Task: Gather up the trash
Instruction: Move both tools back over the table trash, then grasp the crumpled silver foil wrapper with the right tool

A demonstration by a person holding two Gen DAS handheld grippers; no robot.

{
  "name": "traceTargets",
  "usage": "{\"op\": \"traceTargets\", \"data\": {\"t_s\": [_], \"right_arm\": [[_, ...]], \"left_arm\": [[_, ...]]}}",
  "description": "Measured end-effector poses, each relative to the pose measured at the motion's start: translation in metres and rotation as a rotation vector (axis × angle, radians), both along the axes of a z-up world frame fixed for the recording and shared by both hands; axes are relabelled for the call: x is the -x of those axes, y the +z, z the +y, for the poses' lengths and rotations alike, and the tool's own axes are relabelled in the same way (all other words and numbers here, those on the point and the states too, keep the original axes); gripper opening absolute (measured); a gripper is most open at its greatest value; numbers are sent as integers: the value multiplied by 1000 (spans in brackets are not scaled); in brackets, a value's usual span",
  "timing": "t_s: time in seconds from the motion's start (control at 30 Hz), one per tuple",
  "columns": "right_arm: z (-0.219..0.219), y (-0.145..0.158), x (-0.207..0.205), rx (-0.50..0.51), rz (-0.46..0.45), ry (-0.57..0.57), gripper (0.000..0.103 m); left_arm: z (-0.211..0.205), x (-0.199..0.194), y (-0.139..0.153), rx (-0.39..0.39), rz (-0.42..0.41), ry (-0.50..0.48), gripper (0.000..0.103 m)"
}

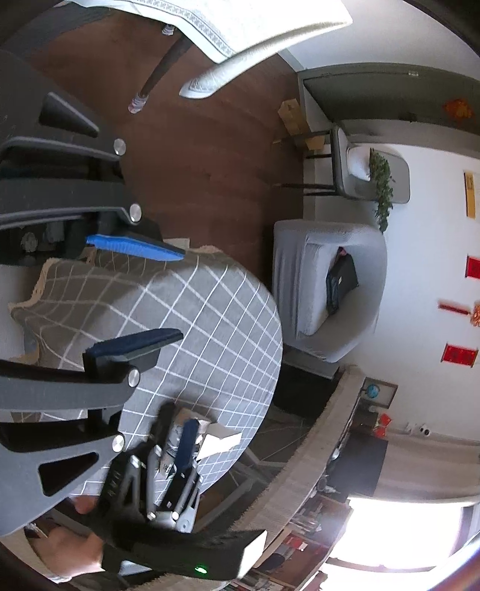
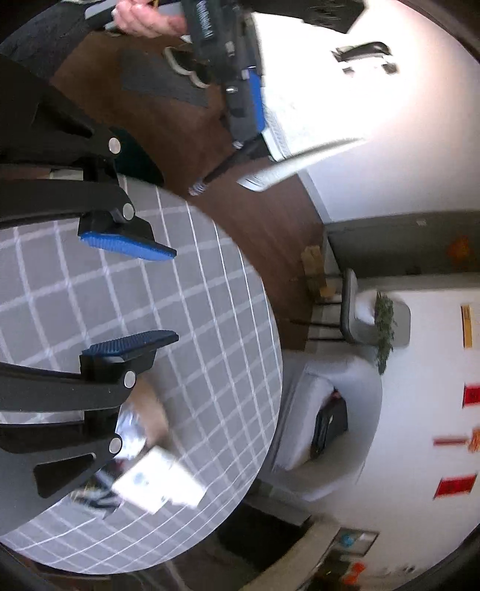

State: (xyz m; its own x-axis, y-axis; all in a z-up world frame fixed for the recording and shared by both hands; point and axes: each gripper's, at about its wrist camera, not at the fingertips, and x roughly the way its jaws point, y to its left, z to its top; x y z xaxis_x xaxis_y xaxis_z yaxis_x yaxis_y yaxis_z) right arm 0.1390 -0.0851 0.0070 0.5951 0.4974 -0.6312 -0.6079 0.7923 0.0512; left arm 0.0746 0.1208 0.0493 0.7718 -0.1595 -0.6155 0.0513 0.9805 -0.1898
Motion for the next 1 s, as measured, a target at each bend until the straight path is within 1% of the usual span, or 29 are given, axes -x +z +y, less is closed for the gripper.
{"op": "traceTargets", "data": {"t_s": [0.03,0.1,0.23,0.33,0.43,0.53,0.7,0.8,1.0], "right_arm": [[-4,1,-1,7,-3,-9,49],[-17,-2,-3,30,-7,-28,50],[-42,-8,-8,47,-4,-69,52],[-53,-11,-9,65,-9,-85,53],[-61,-17,-10,71,2,-92,58],[-64,-23,-10,73,21,-89,61],[-68,-30,-19,36,68,-100,61],[-63,-34,-24,43,79,-104,61],[-58,-39,-38,76,92,-137,61]], "left_arm": [[-4,-3,-1,0,4,-4,41],[-14,-9,-4,-1,8,-17,42],[-35,-20,-8,3,13,-43,47],[-49,-25,-8,7,9,-65,53],[-63,-30,-10,17,13,-78,55],[-71,-35,-15,22,26,-86,56],[-84,-40,-25,-15,44,-96,56],[-86,-43,-31,-6,62,-108,58],[-97,-51,-37,-14,76,-147,59]]}}
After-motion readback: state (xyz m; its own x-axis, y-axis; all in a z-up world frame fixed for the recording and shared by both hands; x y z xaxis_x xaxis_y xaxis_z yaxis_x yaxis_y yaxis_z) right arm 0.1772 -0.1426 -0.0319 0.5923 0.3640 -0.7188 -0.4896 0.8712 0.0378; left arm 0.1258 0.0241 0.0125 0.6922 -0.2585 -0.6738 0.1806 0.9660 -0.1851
